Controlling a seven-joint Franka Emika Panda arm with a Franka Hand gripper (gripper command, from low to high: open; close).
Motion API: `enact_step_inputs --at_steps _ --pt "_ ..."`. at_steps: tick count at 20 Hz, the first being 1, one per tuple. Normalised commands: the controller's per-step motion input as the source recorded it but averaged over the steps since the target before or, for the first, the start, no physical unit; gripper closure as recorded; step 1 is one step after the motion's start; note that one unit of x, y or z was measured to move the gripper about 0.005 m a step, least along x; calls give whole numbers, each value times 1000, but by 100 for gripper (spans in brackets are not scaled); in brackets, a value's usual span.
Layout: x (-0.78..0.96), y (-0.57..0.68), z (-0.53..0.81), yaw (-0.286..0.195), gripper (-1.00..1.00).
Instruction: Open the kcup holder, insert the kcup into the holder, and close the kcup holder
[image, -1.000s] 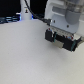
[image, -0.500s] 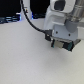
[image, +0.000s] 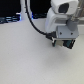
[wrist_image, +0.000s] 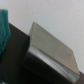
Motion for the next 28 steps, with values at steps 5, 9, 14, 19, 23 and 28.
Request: enact_step_inputs --at_steps 5,9,14,19,23,28 --pt "-452 605 13 63 -100" --pt "-523 646 22 46 -100" --pt "-648 670 32 19 -100" --pt "-735 627 8 26 -100" --pt "-664 575 9 48 -100" --pt "-473 421 62 51 -100"
